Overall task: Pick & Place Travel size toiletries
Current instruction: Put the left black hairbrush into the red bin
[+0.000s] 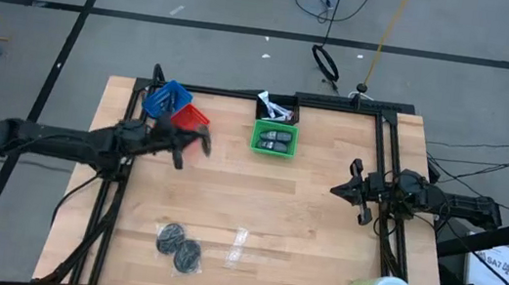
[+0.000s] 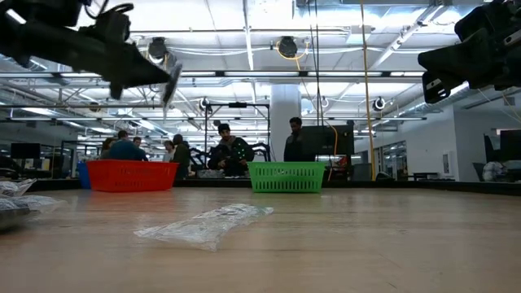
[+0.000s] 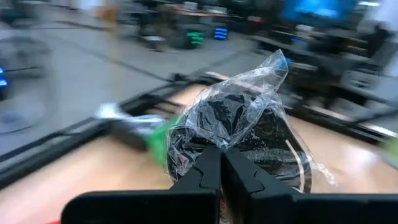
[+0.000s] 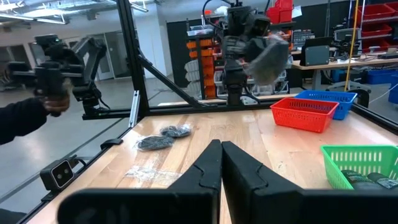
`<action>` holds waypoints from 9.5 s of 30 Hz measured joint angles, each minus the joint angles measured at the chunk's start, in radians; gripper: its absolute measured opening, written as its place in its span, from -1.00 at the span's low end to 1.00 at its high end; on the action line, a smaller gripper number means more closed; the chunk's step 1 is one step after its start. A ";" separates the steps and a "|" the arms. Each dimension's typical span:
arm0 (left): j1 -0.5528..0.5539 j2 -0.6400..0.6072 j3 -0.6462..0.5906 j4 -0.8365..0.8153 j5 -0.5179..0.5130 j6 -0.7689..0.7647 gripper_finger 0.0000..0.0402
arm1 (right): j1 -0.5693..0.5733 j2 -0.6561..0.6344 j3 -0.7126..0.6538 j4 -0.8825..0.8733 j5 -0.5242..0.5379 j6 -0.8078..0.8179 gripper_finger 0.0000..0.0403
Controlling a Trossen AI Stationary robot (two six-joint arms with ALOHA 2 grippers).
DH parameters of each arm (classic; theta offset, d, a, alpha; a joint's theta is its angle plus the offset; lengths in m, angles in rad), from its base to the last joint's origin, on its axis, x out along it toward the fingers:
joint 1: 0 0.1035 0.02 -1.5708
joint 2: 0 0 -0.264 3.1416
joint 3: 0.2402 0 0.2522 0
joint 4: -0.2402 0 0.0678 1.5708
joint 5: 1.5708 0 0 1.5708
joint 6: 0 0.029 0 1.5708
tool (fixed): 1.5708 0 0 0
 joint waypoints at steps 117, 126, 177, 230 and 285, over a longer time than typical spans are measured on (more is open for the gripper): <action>-0.910 0.989 0.825 -1.143 0.148 -1.500 -0.08 | 0.000 0.000 0.000 0.000 0.000 0.000 -1.00; -0.902 1.001 0.825 -1.145 0.062 -1.437 -0.08 | 0.000 0.000 0.000 0.000 0.000 0.000 -1.00; -0.837 1.100 0.823 -1.160 0.149 -1.338 -0.99 | 0.000 0.000 0.000 0.000 0.000 0.000 -1.00; -0.300 0.752 0.655 -0.419 -0.054 -0.164 -1.00 | 0.000 0.000 0.000 0.000 0.000 0.000 -1.00; 0.180 0.691 0.443 -0.903 -0.232 -0.326 -0.96 | 0.000 0.004 0.000 0.016 0.000 0.000 -1.00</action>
